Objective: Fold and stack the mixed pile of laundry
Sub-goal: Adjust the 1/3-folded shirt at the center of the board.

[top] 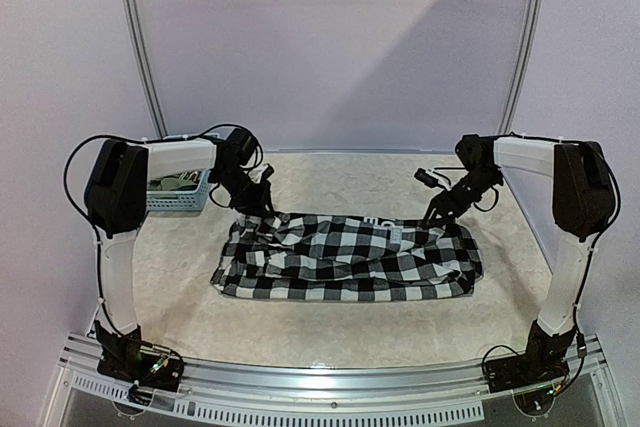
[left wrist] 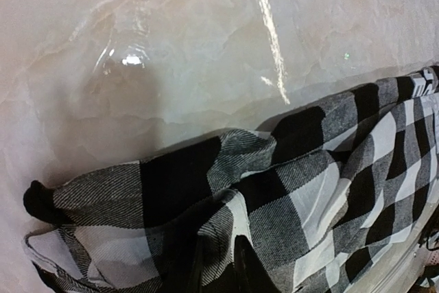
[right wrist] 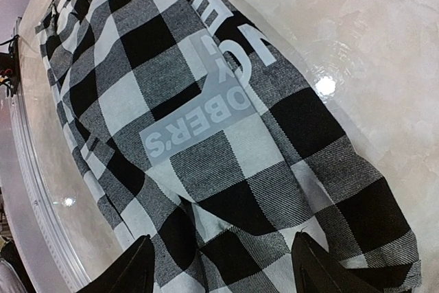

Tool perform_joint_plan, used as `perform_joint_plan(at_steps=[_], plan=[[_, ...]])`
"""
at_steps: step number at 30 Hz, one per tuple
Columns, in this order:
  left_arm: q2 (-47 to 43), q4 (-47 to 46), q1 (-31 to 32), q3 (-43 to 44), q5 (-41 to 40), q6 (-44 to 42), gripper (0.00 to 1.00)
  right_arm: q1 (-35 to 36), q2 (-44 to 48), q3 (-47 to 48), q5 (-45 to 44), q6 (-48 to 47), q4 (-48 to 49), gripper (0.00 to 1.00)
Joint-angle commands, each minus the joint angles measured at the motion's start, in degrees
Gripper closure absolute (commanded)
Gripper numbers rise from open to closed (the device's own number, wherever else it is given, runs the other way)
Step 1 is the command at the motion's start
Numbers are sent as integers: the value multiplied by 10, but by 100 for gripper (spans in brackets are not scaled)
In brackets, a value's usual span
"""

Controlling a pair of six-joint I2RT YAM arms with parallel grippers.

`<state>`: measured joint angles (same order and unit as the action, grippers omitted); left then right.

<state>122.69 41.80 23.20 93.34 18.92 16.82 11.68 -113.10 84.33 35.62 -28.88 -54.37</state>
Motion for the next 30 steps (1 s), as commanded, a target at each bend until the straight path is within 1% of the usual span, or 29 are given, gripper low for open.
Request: perform_joint_plan(at_steps=[1,3,5,6,14,17,30], plan=[[2,11,-3,22,-5,-7,87,3,8,-14,-2,-9,1,31],[1,12,-3,25,-7,-10,95,3,9,-15,-1,-9,1,31],[-2,11,-3,26,-8,-12,99,4,11,-15,1,-9,2,31],[-5,11,-3,25,-12,-12,100,4,11,-15,2,-8,3,31],[-92,-63,-8,-34,-86,-3,100,3,10,-18,-1,-5,7,31],[-112,-84,-15,-52,-96,0,100,4,4,-19,-15,-2,10,31],[-53,-53,-21,-57,-89,22,100,4,-10,-22,-37,4,18,32]])
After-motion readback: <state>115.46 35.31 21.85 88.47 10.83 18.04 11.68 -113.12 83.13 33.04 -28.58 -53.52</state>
